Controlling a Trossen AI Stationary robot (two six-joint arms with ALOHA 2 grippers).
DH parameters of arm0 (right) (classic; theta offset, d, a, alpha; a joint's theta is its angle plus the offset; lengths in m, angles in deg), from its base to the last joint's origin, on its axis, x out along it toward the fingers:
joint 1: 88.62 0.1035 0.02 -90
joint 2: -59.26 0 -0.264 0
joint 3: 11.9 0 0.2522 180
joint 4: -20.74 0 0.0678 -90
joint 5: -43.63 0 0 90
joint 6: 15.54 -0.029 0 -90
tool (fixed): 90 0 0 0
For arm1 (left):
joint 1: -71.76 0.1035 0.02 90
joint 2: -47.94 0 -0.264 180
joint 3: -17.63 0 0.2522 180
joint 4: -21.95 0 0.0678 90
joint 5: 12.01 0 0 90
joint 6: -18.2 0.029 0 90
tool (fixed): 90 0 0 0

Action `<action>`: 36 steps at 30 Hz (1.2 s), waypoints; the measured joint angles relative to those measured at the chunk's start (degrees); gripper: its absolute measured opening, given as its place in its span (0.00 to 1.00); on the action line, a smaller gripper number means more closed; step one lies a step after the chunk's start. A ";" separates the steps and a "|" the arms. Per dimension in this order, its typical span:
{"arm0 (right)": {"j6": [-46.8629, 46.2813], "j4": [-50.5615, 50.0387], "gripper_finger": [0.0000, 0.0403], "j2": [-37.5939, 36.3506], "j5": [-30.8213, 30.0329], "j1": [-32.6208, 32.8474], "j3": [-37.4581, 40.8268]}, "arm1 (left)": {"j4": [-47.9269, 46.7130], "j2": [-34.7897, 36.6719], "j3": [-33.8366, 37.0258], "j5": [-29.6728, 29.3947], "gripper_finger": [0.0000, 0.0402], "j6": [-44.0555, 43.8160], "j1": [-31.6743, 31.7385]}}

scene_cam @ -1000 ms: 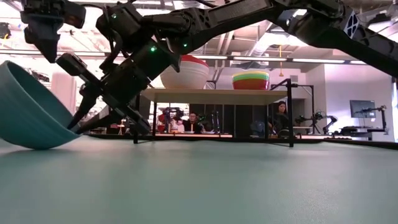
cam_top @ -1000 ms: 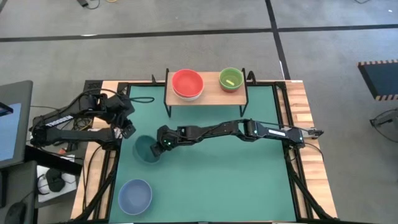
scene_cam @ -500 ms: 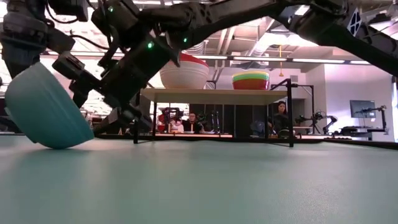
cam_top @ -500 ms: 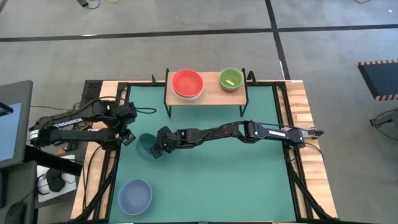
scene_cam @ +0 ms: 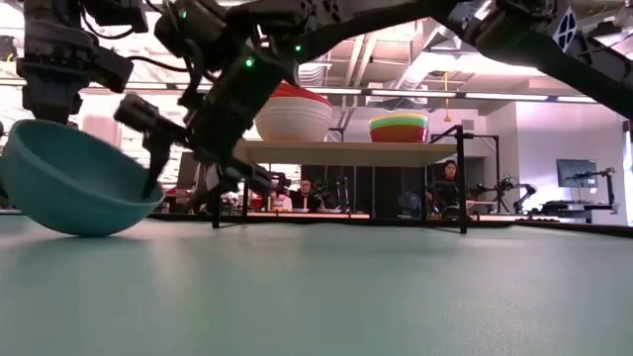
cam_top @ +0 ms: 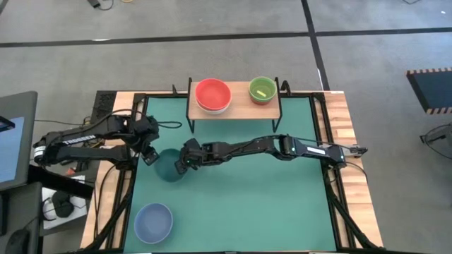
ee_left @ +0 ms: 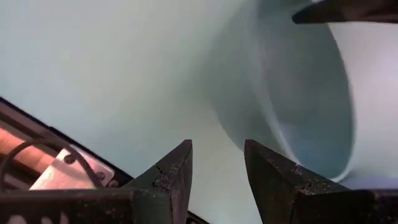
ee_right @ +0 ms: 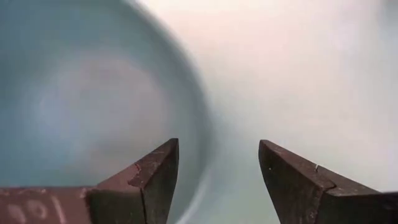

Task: Place and stack bowls onto a shelf
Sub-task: Stack the large green bowl on top of the large orange bowl on the shelf

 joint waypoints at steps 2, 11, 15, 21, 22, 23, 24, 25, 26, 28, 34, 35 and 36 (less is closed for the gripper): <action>0.07 -0.50 0.62 0.09 0.02 -0.07 0.06 | 0.63 0.02 0.62 0.28 0.32 -0.71 -0.23; -0.57 1.68 0.60 1.44 6.68 -0.38 0.10 | 4.17 -0.39 5.35 0.94 0.32 -4.24 -1.79; -0.59 0.69 0.47 1.33 6.47 -0.32 0.00 | 5.32 -0.37 6.01 1.20 0.32 -4.68 -2.58; -0.51 -5.12 0.08 -0.48 6.51 -0.18 0.00 | 5.79 -0.39 3.30 0.39 0.32 -5.35 -2.63; 0.10 -6.87 0.06 -1.52 6.53 -0.21 0.00 | 5.79 -0.37 2.18 -0.39 0.32 -5.32 -2.64; 0.48 -9.43 0.06 -2.66 6.19 -0.06 0.00 | 5.79 -0.36 0.91 -1.24 0.32 -5.16 -2.64; 0.59 -11.64 0.06 -3.35 5.07 0.04 0.00 | 5.81 -0.35 -0.49 -2.21 0.32 -4.76 -2.64; 0.23 -13.56 0.07 -4.37 4.00 0.05 0.00 | 5.74 -0.35 -2.11 -3.57 0.32 -4.17 -2.64; 0.25 -16.01 0.09 -5.46 2.97 0.05 0.00 | 5.74 -0.35 -3.88 -5.13 0.32 -3.42 -2.64; 1.67 -22.76 0.10 -7.71 -0.24 0.07 0.04 | 6.10 -0.29 -7.44 -8.70 0.32 -1.69 -2.61; 4.36 -38.46 0.06 -17.05 -4.20 -0.49 0.00 | 17.54 -0.31 -16.18 -13.94 0.32 5.84 -2.57; 4.37 -40.33 0.06 -18.13 -4.11 -0.44 0.00 | 21.07 -0.37 -16.99 -12.64 0.32 7.38 -2.58; 4.36 -41.22 0.06 -19.34 -3.75 -0.40 0.00 | 24.94 -0.63 -17.63 -10.66 0.32 8.53 -2.61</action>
